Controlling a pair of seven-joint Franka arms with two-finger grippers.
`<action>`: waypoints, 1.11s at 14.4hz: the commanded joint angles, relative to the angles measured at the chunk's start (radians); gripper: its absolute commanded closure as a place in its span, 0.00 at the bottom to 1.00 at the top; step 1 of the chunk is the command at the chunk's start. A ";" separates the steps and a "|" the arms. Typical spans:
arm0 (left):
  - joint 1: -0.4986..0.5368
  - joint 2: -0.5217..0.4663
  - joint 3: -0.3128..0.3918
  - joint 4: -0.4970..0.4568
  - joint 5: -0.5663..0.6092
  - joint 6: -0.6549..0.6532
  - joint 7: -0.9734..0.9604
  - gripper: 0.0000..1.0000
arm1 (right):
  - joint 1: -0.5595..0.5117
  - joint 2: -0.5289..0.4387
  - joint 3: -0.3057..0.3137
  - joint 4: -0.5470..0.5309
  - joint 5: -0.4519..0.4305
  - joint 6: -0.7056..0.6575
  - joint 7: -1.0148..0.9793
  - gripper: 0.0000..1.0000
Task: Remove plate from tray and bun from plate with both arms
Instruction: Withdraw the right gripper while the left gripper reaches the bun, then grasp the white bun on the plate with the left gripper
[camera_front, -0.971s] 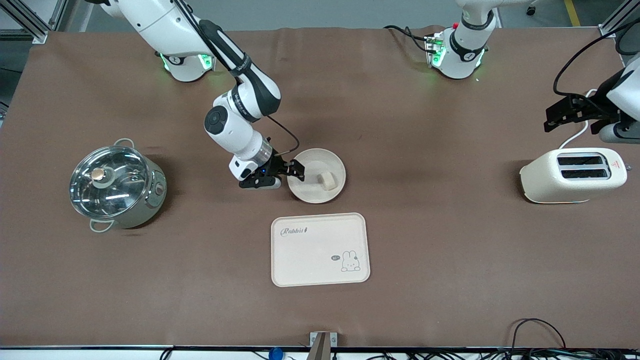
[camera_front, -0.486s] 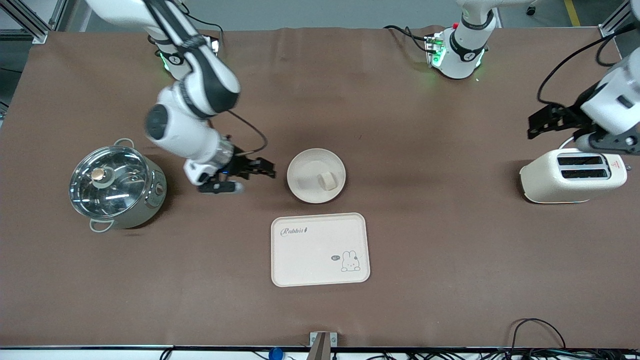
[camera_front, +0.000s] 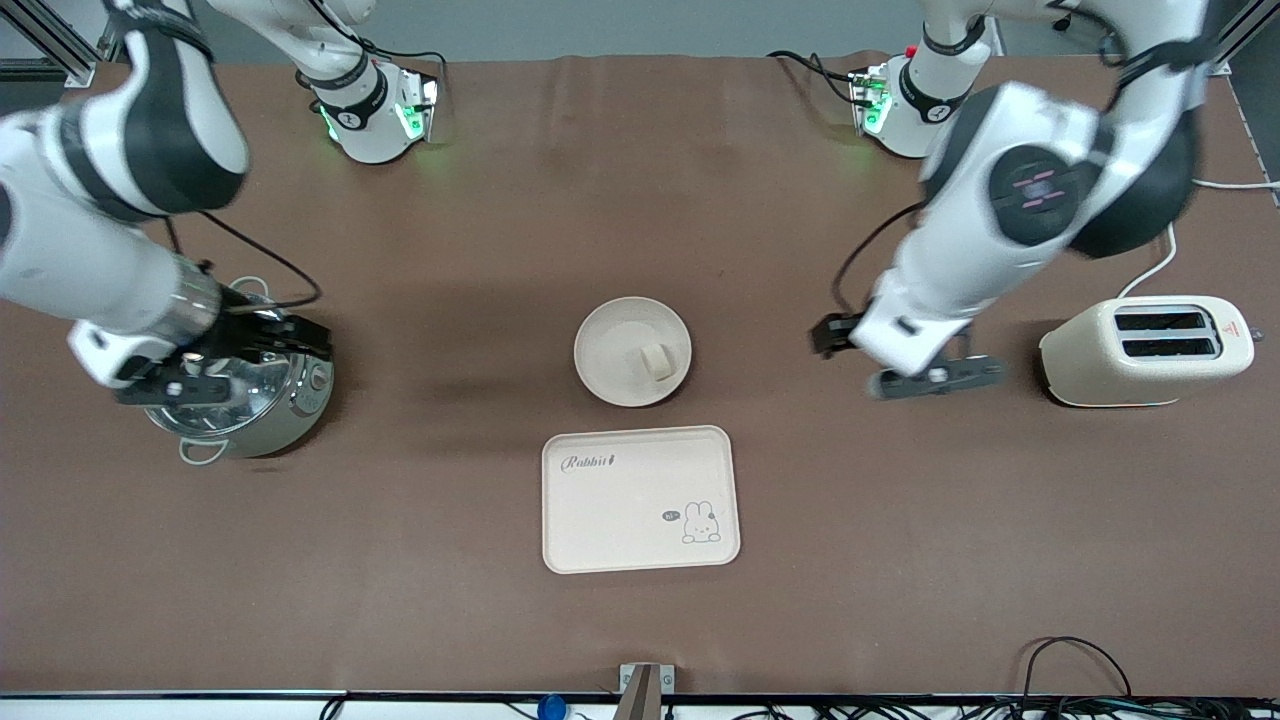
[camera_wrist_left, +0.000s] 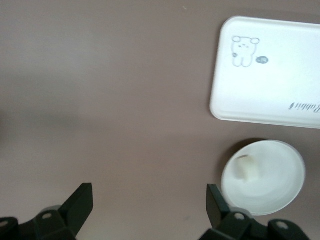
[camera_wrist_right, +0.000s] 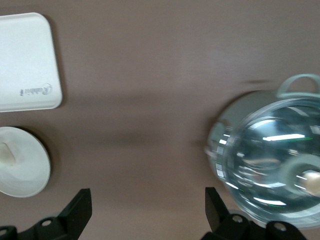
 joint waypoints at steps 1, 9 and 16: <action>-0.106 0.108 0.003 0.028 0.014 0.100 -0.191 0.00 | 0.016 -0.026 -0.088 0.097 -0.033 -0.112 -0.106 0.00; -0.314 0.363 0.012 0.027 0.083 0.399 -0.650 0.01 | 0.029 -0.158 -0.257 0.088 -0.110 -0.167 -0.266 0.00; -0.338 0.437 0.012 0.027 0.114 0.439 -0.770 0.24 | 0.052 -0.173 -0.251 0.099 -0.097 -0.199 -0.251 0.00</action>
